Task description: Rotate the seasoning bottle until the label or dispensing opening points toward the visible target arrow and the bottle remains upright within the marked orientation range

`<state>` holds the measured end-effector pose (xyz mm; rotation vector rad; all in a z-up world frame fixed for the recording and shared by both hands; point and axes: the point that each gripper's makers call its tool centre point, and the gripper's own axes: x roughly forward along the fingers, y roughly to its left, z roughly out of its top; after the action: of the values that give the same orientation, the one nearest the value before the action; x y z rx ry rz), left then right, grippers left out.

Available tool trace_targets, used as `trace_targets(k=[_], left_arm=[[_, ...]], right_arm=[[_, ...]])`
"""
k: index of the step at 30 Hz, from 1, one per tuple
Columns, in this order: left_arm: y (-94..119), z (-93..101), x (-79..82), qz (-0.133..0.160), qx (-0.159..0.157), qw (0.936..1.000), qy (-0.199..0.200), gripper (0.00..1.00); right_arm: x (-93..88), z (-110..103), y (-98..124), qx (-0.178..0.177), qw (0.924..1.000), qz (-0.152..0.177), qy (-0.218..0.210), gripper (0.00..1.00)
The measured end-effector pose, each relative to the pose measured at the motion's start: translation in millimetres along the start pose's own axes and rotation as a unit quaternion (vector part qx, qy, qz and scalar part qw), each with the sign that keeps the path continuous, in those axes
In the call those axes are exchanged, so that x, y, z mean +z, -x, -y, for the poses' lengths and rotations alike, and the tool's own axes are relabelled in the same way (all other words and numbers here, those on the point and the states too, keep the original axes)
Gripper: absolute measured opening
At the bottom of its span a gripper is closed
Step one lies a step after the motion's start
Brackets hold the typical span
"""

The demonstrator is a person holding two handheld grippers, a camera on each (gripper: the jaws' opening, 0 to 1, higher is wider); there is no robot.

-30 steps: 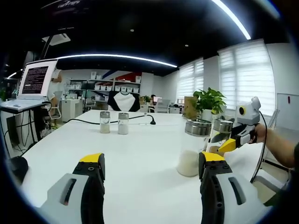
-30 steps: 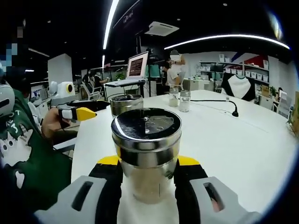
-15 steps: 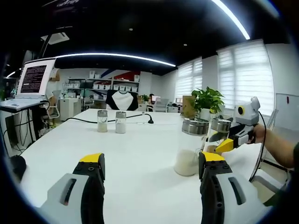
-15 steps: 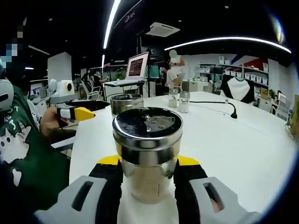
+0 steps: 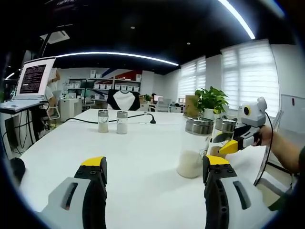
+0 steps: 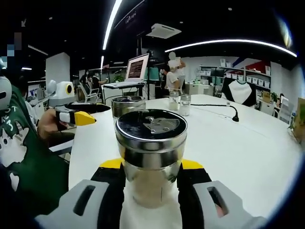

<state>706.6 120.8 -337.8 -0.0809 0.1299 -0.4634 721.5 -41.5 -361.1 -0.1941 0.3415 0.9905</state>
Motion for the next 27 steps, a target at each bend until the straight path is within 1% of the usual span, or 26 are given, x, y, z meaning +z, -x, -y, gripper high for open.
trace_targets(k=[10, 27], left_arm=[[-1.2, 1.0, -1.7, -0.002, -0.002, 1.0000, -0.001, 0.87], [2.8, -3.3, 0.4, 0.006, 0.006, 1.0000, -0.002, 0.87]], right_arm=[[-0.6, 1.8, -1.1, -0.032, 0.9994, 0.000, -0.011, 0.41], [-0.8, 3.1, -3.1, -0.083, 0.9963, 0.000, -0.024, 0.41]])
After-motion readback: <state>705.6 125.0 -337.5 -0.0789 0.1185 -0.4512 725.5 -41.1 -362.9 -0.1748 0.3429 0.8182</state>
